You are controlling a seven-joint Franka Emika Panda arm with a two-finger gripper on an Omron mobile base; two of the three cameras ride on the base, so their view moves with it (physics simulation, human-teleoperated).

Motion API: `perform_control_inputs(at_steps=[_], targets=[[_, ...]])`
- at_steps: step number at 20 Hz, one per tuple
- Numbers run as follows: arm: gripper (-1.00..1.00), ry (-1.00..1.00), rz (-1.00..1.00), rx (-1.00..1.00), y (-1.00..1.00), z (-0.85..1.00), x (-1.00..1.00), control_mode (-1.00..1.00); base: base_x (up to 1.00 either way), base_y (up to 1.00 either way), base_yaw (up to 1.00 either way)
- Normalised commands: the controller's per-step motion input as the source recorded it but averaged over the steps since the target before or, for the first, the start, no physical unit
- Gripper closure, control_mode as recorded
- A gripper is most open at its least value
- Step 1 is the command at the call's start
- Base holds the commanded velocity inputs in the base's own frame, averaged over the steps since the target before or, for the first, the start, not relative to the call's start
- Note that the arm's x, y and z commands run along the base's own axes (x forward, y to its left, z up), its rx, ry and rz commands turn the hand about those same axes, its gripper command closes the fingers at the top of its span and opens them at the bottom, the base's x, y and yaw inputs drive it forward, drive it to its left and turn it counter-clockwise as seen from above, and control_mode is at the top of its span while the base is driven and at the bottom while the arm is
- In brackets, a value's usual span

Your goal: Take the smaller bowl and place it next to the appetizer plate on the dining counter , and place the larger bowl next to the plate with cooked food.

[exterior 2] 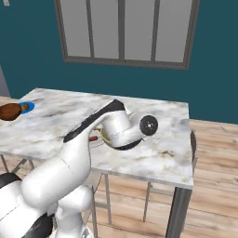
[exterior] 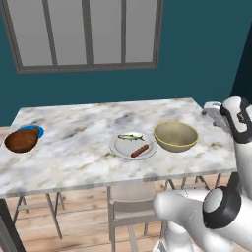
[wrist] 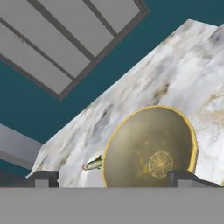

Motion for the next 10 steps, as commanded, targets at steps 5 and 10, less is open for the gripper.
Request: perform_control_inputs(at_steps=[5,10], targets=[[-1.00,0.05,0.08,-0.21,0.31,0.92,-0.22,-1.00,0.00,0.00,0.00],[-1.00,0.11,0.04,-0.18,0.24,0.89,-0.56,-1.00,0.00,0.00,0.00]])
